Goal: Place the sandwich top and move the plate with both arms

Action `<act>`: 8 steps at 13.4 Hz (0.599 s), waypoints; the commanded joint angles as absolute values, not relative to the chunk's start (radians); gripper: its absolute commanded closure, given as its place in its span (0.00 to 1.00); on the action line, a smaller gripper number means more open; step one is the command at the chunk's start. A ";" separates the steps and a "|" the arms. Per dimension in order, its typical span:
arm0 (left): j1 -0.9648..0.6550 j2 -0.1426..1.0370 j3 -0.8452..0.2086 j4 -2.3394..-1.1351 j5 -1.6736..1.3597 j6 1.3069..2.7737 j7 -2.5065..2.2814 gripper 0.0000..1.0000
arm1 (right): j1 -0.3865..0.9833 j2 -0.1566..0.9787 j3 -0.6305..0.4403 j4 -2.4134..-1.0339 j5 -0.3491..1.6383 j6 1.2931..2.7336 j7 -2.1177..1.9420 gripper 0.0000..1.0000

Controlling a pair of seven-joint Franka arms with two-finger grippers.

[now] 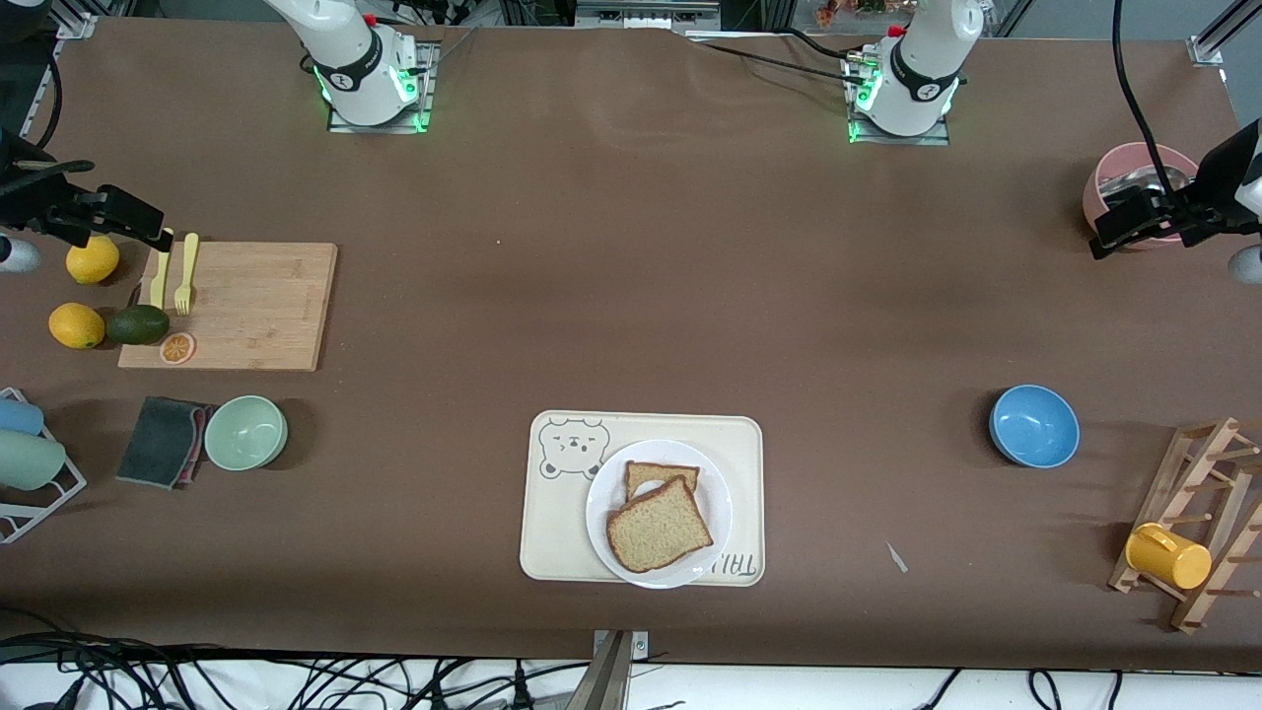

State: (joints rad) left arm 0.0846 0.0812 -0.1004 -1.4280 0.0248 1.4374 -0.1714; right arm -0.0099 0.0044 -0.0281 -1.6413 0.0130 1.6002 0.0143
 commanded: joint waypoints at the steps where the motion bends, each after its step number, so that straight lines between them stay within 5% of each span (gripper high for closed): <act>1: 0.091 0.009 -0.109 -1.511 0.043 1.443 -0.170 0.00 | -0.017 0.008 -0.020 -1.623 0.011 1.583 0.021 0.00; 8: 0.092 0.005 -0.106 -1.520 0.038 1.443 -0.169 0.00 | -0.017 0.009 -0.020 -1.623 0.011 1.583 0.021 0.00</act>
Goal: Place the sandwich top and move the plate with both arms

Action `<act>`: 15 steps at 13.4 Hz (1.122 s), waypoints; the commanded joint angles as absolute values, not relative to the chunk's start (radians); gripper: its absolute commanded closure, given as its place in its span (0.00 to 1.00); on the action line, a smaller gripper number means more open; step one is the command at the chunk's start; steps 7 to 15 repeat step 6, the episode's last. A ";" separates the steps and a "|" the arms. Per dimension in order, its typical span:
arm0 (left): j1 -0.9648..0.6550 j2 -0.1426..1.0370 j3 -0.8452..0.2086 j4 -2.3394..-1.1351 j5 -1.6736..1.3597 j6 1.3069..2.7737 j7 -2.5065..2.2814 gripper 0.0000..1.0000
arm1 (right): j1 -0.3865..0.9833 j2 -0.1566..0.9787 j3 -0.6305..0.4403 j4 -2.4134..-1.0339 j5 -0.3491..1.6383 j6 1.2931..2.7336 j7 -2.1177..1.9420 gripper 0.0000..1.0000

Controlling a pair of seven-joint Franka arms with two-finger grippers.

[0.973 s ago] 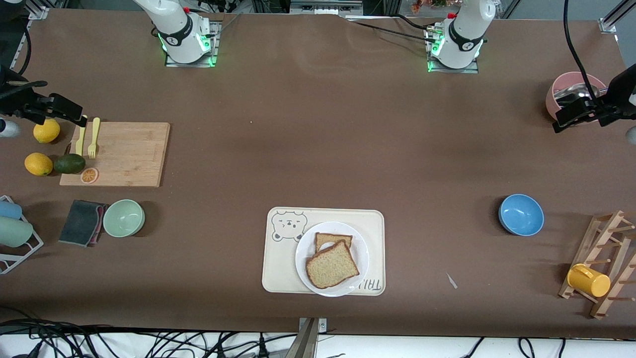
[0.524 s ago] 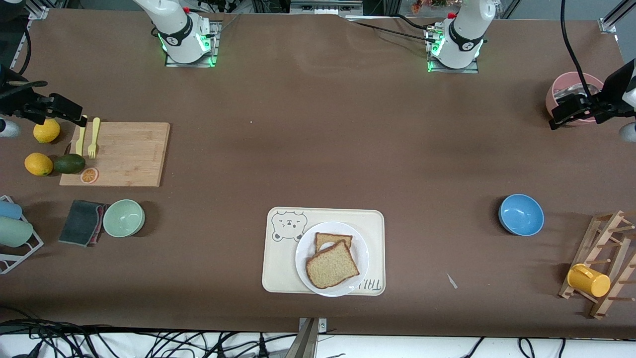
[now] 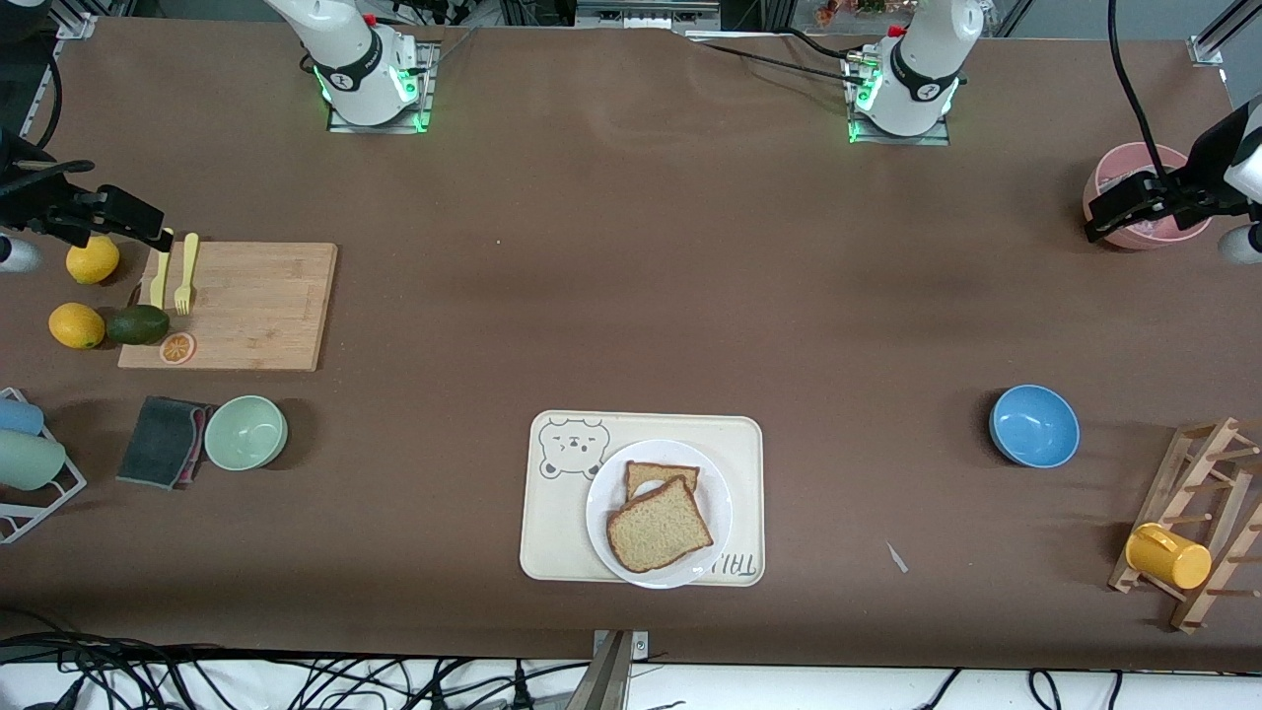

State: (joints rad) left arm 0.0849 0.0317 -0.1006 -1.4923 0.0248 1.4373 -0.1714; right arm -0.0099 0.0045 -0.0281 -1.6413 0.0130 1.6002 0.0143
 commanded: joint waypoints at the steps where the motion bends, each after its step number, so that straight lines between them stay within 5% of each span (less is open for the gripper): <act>1: 0.092 0.005 -0.106 -1.522 0.038 1.443 -0.169 0.00 | -0.017 0.008 -0.020 -1.623 0.011 1.583 0.021 0.00; 15: 0.097 0.008 -0.106 -1.522 0.038 1.443 -0.169 0.00 | -0.017 0.009 -0.021 -1.623 0.011 1.583 0.021 0.00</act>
